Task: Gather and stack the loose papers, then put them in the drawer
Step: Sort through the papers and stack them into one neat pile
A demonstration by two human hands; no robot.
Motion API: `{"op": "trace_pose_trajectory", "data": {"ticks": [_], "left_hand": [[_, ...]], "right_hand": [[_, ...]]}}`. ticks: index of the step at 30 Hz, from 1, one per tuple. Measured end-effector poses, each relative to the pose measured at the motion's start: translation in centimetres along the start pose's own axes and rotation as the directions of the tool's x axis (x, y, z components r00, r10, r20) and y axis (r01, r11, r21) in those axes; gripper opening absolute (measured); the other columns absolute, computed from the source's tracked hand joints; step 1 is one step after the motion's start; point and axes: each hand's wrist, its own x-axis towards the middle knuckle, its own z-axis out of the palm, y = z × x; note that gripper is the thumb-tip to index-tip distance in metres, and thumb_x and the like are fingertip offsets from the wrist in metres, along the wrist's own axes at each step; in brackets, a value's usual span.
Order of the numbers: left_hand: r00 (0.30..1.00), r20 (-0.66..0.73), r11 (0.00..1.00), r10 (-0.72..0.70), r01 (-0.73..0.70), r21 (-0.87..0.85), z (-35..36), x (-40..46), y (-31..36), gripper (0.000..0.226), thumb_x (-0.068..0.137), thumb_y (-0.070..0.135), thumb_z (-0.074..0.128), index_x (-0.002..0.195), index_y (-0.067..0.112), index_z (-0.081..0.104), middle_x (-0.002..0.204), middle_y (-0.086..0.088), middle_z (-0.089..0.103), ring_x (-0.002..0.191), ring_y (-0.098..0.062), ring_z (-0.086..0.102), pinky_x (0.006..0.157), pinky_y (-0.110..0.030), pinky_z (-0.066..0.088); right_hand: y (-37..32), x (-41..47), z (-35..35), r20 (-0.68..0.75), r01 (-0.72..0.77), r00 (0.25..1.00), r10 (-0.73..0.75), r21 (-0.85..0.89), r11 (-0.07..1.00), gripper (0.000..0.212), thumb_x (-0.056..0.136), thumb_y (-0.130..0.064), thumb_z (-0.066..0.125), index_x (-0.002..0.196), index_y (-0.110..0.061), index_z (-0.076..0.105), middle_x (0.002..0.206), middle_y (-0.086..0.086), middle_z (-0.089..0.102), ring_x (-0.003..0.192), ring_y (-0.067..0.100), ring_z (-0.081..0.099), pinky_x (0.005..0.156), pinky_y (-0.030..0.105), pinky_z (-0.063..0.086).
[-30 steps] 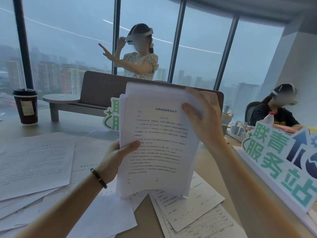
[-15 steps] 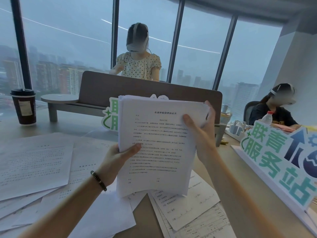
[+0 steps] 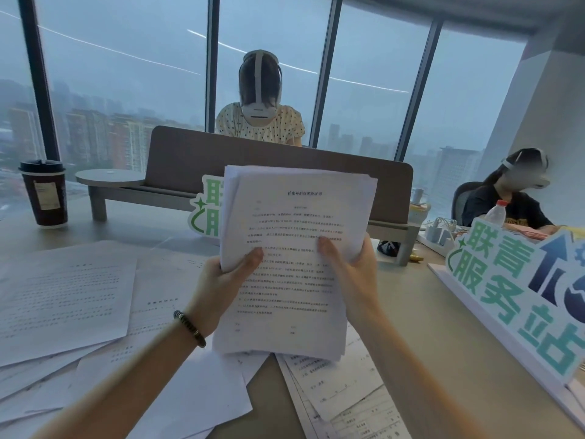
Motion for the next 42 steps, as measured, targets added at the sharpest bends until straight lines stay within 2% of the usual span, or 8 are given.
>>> {"op": "trace_pose_trajectory", "data": {"ticks": [11, 16, 20, 22, 25, 32, 36, 42], "left_hand": [[1.000, 0.014, 0.928, 0.003, -0.008, 0.372, -0.6, 0.6, -1.8, 0.007, 0.089, 0.032, 0.067, 0.086, 0.027, 0.071, 0.079, 0.009, 0.076, 0.071, -0.007, 0.073, 0.060, -0.026, 0.059], [0.966, 0.070, 0.937, -0.249, 0.222, 0.269, -2.8, 1.5, -1.1, 0.017, 0.093, 0.024, 0.063, 0.101, 0.012, 0.071, 0.092, -0.005, 0.078, 0.079, -0.023, 0.075, 0.064, -0.035, 0.061], [0.890, 0.061, 0.878, -0.452, 0.432, 0.204, -5.6, 1.9, -2.0, 0.018, 0.094, 0.018, 0.061, 0.102, 0.004, 0.069, 0.101, -0.018, 0.074, 0.074, -0.027, 0.075, 0.058, -0.033, 0.060], [0.868, -0.011, 0.832, -0.497, 0.480, 0.279, -6.9, 2.1, -3.4, 0.017, 0.094, 0.017, 0.062, 0.100, 0.003, 0.069, 0.103, -0.018, 0.073, 0.074, -0.028, 0.075, 0.062, -0.036, 0.061], [0.822, -0.072, 0.747, -0.565, 0.547, 0.377, -8.0, 2.2, -5.2, 0.025, 0.092, 0.022, 0.065, 0.108, 0.003, 0.068, 0.103, -0.019, 0.074, 0.092, -0.038, 0.071, 0.086, -0.053, 0.056], [0.823, -0.083, 0.739, -0.562, 0.544, 0.398, -7.4, 2.0, -5.6, 0.023, 0.094, 0.024, 0.062, 0.108, 0.007, 0.067, 0.103, -0.018, 0.073, 0.094, -0.038, 0.069, 0.088, -0.052, 0.055], [0.825, -0.089, 0.739, -0.558, 0.543, 0.399, -7.2, 1.9, -5.4, 0.022, 0.094, 0.025, 0.062, 0.107, 0.008, 0.067, 0.103, -0.018, 0.073, 0.094, -0.039, 0.069, 0.088, -0.054, 0.055], [0.825, -0.032, 0.786, -0.564, 0.548, 0.287, -7.4, 1.9, -4.6, 0.021, 0.096, 0.018, 0.059, 0.107, 0.003, 0.067, 0.101, -0.019, 0.074, 0.089, -0.038, 0.070, 0.080, -0.050, 0.058]], "right_hand": [[2.5, -1.6, -0.2, 0.008, -0.077, 0.997, 0.081, -0.220, 0.973, 0.040, 0.088, -0.027, 0.075, 0.111, -0.023, 0.042, 0.105, -0.003, 0.070, 0.079, 0.014, 0.075, 0.069, 0.043, 0.064], [2.7, -0.4, -0.9, 0.085, -0.264, 0.945, 0.316, -0.373, 0.889, 0.029, 0.093, -0.039, 0.066, 0.116, -0.025, 0.055, 0.113, -0.001, 0.070, 0.092, 0.020, 0.073, 0.083, 0.047, 0.061], [3.5, 0.7, -3.5, 0.114, -0.087, 0.907, 0.405, -0.891, 0.447, 0.047, 0.103, -0.051, 0.032, 0.122, -0.017, 0.061, 0.125, 0.003, 0.064, 0.104, 0.021, 0.058, 0.089, 0.036, 0.046], [4.5, 0.9, -5.3, 0.002, -0.107, 0.879, 0.477, -0.973, 0.203, 0.057, 0.100, -0.059, 0.029, 0.134, -0.020, 0.051, 0.133, 0.007, 0.059, 0.114, 0.024, 0.055, 0.097, 0.041, 0.045], [5.1, 0.7, -6.8, -0.073, -0.148, 0.810, 0.582, -0.986, 0.083, 0.065, 0.097, -0.061, 0.036, 0.148, -0.021, 0.037, 0.143, 0.006, 0.051, 0.127, 0.027, 0.050, 0.104, 0.044, 0.044], [4.8, 0.9, -7.7, -0.055, -0.181, 0.799, 0.599, -0.972, 0.151, 0.053, 0.096, -0.048, 0.056, 0.136, -0.014, 0.053, 0.133, 0.007, 0.060, 0.107, 0.021, 0.056, 0.088, 0.028, 0.045], [5.3, 1.0, -8.5, -0.025, -0.288, 0.758, 0.652, -0.909, 0.300, 0.044, 0.094, -0.039, 0.064, 0.130, -0.014, 0.058, 0.125, 0.006, 0.064, 0.109, 0.023, 0.060, 0.097, 0.034, 0.048], [5.0, 2.0, -9.5, 0.037, -0.466, 0.716, 0.697, -0.718, 0.516, 0.024, 0.088, -0.030, 0.074, 0.106, -0.023, 0.062, 0.097, -0.003, 0.068, 0.087, 0.014, 0.064, 0.075, 0.030, 0.053]]}}
